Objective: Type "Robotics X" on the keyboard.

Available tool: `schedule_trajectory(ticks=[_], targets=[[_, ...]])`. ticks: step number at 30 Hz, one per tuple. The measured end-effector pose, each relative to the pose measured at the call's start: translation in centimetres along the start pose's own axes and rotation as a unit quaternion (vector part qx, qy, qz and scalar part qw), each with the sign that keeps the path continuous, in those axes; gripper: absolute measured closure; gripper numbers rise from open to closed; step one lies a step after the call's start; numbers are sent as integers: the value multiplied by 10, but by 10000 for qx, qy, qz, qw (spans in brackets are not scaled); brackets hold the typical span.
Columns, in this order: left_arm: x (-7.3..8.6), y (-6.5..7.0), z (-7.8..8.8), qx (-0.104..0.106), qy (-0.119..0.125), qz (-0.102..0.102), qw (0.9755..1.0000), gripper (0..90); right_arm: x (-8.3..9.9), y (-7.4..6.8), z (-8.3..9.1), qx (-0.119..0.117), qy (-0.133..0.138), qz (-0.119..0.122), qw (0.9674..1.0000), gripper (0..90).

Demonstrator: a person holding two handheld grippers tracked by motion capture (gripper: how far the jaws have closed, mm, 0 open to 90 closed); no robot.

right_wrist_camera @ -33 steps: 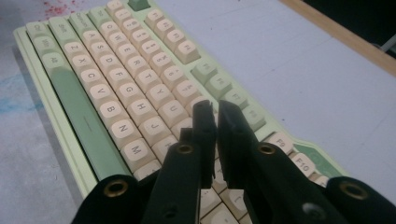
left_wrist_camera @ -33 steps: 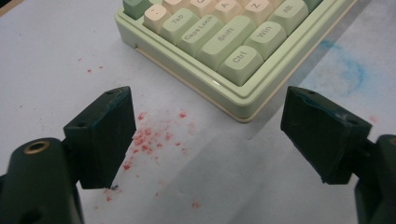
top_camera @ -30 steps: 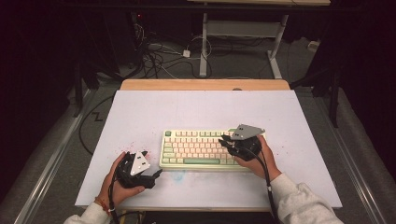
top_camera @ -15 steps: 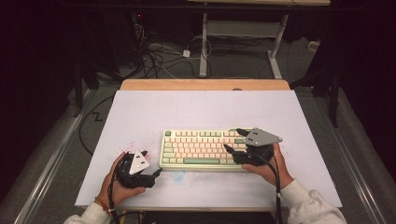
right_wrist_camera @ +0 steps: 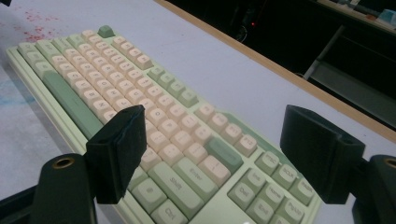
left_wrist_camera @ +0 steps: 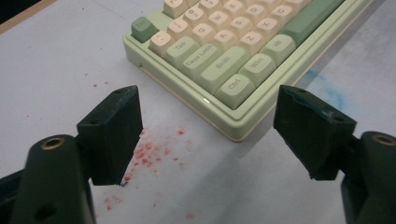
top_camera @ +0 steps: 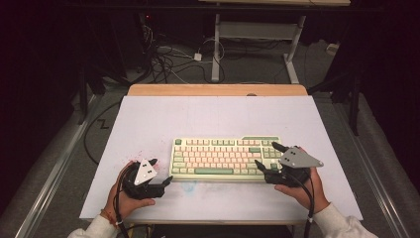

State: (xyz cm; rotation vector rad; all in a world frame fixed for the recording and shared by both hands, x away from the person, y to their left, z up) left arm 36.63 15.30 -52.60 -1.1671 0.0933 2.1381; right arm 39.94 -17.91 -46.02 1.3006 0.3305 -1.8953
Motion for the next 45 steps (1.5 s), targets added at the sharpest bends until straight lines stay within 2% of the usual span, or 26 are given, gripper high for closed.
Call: schedule_trajectory(ticks=[2,4,6,8,13,16,17,18,19,21,22,25,28,32,34,45], targets=[[-1,1,0,26,7,30,10000,241,5,0,5,11,38,-124,9999,229],[-2,1,1,50,18,69,10000,260,13,-2,9,62,-16,-94,9999,229],[-3,2,1,88,-3,118,9999,267,21,-5,12,7,-66,-159,9999,229],[-4,2,0,87,-48,93,9999,290,28,-8,14,36,-160,-93,9998,229],[-14,7,-2,246,-46,124,9996,383,37,-10,20,95,-231,-86,9997,229],[-24,12,-5,408,-50,115,9991,483,40,-9,22,125,-252,-119,9995,229],[-28,14,-6,493,-56,126,9987,600,41,-9,22,146,-277,-101,9995,229],[-32,17,-7,616,-49,134,9980,654,42,-9,22,136,-292,-99,9994,229],[-35,19,-8,676,-48,121,9976,654,42,-9,22,136,-292,-99,9994,229],[-42,23,-12,780,-63,74,9969,792,43,-10,21,138,-324,-62,9994,229],[-45,25,-14,828,-78,27,9965,792,43,-10,21,138,-324,-62,9994,229],[-53,34,-20,969,-139,-127,9951,879,45,-11,20,117,-385,-41,9992,229],[-60,42,-27,1051,-212,-308,9938,880,45,-12,19,110,-396,-28,9992,229],[-70,52,-35,1228,-236,-405,9913,880,45,-11,19,109,-409,-20,9991,230],[-75,56,-40,1220,-252,-503,9909,881,46,-11,18,120,-427,-2,9990,229],[-94,78,-64,1406,-347,-763,9865,880,49,-11,16,106,-504,41,9987,230]])
Point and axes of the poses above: each handheld gripper's, and its own axes: z roughly backward along the jaws, x roughly out of its underside, y roughly to its right, the point moved 10 cm from there along -z, roughly forward along the jaws, and after that the axes turned 7 degrees about -x, right-handed, at the moved point
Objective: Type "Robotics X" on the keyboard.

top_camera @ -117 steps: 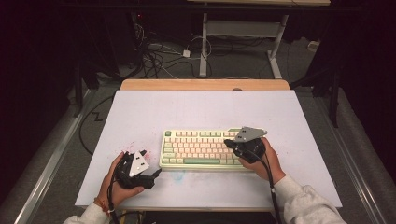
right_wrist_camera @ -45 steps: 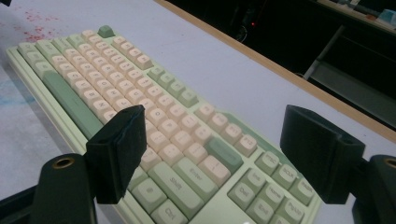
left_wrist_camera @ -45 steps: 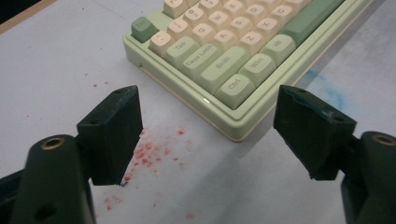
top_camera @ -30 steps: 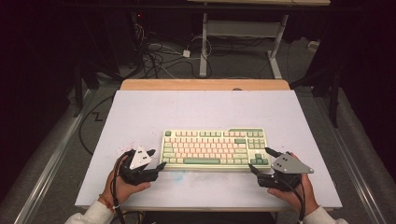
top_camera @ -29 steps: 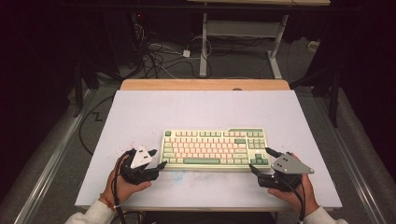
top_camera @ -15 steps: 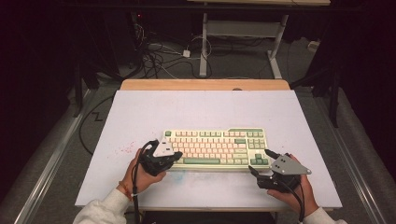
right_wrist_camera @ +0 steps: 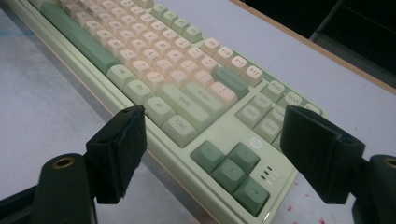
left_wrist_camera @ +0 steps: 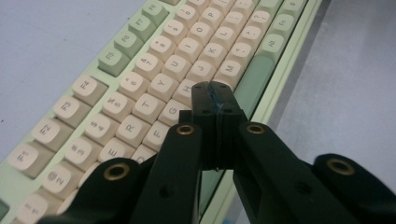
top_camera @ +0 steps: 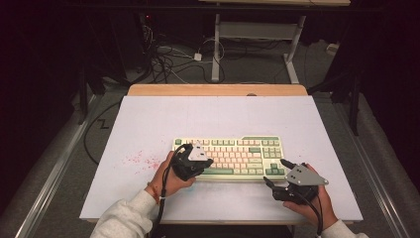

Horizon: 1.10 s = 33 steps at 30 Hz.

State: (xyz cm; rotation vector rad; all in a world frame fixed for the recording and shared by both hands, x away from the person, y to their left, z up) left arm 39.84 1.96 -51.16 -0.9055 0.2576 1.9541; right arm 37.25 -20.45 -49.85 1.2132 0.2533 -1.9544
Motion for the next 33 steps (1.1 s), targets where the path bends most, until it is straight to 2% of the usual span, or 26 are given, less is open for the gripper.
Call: schedule_trajectory(ticks=[6,16,21,23,28,33], targets=[[0,1,-12,-1,-166,-91,9998,879,1,-2,-1,-38,-23,32,10000,231],[-1,0,-20,-55,-244,-92,9996,875,2,-4,-4,-79,-100,86,9999,235],[-1,1,-22,-71,-292,-171,9994,875,3,-5,-4,-99,-108,88,9999,236],[2,3,-24,-28,-407,-208,9990,877,3,-5,-4,-101,-112,89,9998,236],[0,3,-24,-108,-391,-293,9987,876,4,-5,-5,-110,-142,100,9998,236],[-4,-1,-16,-205,-223,-271,9992,851,3,-4,-4,-83,-130,86,9998,236]])
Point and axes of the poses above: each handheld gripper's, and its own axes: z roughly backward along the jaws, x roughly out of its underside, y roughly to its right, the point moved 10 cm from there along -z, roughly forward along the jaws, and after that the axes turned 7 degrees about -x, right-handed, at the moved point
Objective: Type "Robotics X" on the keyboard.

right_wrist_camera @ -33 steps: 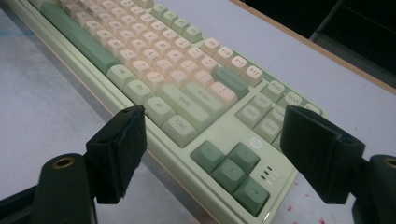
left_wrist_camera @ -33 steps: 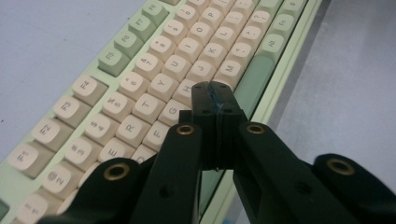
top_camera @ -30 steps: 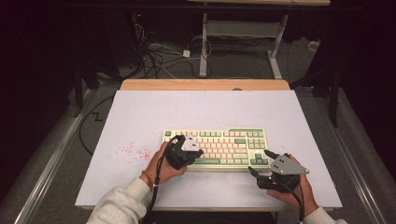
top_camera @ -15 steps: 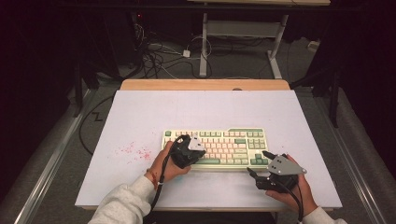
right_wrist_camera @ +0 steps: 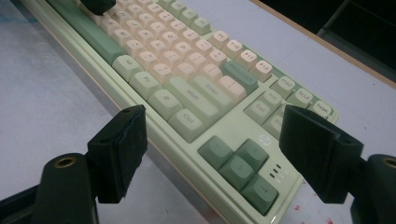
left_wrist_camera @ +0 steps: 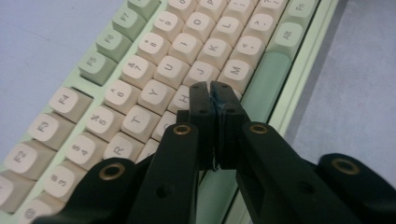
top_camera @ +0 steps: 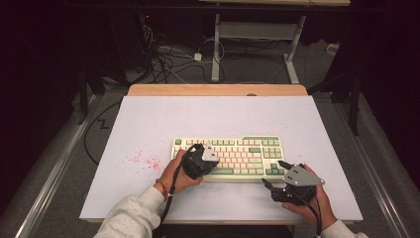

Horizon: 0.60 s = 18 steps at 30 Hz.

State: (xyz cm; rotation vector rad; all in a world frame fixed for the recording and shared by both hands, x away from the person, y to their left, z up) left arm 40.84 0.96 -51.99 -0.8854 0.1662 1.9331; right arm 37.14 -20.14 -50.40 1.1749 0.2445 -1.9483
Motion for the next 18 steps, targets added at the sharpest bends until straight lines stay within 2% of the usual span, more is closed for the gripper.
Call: schedule_trajectory(ticks=[5,6,7,9,14,16,18], targets=[[-2,-8,12,-134,228,63,9996,792,0,0,0,3,-2,9,10000,236],[-2,-12,14,-223,238,57,9995,747,0,1,0,2,-5,8,10000,237],[-1,-14,16,-260,240,59,9994,747,0,1,0,2,-5,8,10000,237],[0,-16,20,-256,327,87,9991,733,0,1,0,4,-6,10,10000,237],[5,-24,28,-429,417,141,9981,625,0,2,1,15,5,-6,10000,237],[7,-27,30,-522,466,186,9974,551,0,2,1,11,8,-6,10000,238],[10,-29,33,-628,505,161,9966,508,0,2,1,13,5,-12,10000,237]])
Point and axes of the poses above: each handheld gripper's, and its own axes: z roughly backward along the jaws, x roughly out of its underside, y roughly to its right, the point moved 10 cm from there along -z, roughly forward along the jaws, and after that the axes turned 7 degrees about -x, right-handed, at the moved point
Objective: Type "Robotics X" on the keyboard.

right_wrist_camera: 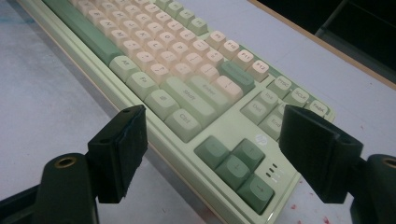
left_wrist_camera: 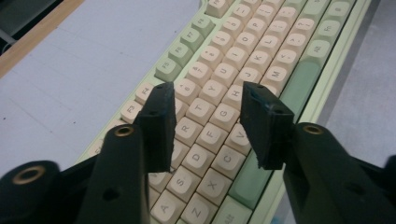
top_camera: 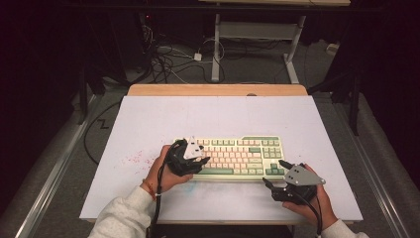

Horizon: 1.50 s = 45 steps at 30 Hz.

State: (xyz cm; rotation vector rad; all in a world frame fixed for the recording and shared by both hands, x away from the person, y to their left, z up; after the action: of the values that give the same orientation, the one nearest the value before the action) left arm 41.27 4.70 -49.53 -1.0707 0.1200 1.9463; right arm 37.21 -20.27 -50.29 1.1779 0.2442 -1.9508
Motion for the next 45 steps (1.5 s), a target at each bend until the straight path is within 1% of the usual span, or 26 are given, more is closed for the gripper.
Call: schedule_trajectory(ticks=[1,3,4,5,7,9,10,12,14,15,18,19,21,27,33,36,40,42,43,45], targets=[[1,-1,1,-25,4,10,10000,486,0,0,0,-1,-2,-1,10000,237],[4,-3,4,-110,69,-55,9999,425,0,0,0,6,-4,-3,10000,237],[6,-4,5,-141,92,-53,9998,402,0,0,0,2,1,2,10000,237],[8,-4,6,-146,110,-54,9998,374,0,1,0,3,-3,7,10000,238],[11,-6,9,-234,170,-75,9996,303,0,1,0,4,-5,-10,10000,238],[14,-6,10,-263,190,-83,9994,261,0,1,0,6,-14,-15,10000,238],[16,-7,11,-312,195,-86,9993,240,0,1,-1,5,-11,-27,10000,239],[20,-9,13,-363,228,-62,9991,215,0,1,-1,-6,-24,-33,10000,239],[25,-11,16,-492,235,-104,9985,197,1,0,-1,-1,-29,-33,10000,240],[28,-12,19,-488,258,-77,9984,196,0,0,-1,-13,-27,-38,10000,241],[36,-17,26,-662,307,2,9973,195,0,1,-1,-20,-32,-32,10000,245],[39,-18,27,-648,306,36,9974,195,0,1,-1,-18,-31,-40,10000,247],[46,-20,30,-728,265,34,9970,195,0,1,-2,-16,-38,-45,10000,257],[66,-23,33,-823,72,17,9966,189,-3,1,-3,-32,-25,-60,10000,258],[81,-24,38,-867,-32,121,9962,189,-3,3,-4,-25,-59,-44,10000,268],[88,-23,40,-859,-116,183,9961,188,-5,3,-4,-51,-42,-57,10000,295],[97,-21,42,-817,-198,223,9962,188,-9,3,-4,-115,-6,-33,9999,359],[100,-20,42,-839,-259,198,9959,188,-12,3,-5,-179,33,-50,9998,410],[102,-20,43,-834,-276,216,9959,187,-14,3,-6,-203,35,-75,9998,430],[104,-19,44,-820,-297,255,9959,187,-17,2,-8,-294,23,-52,9996,479]])
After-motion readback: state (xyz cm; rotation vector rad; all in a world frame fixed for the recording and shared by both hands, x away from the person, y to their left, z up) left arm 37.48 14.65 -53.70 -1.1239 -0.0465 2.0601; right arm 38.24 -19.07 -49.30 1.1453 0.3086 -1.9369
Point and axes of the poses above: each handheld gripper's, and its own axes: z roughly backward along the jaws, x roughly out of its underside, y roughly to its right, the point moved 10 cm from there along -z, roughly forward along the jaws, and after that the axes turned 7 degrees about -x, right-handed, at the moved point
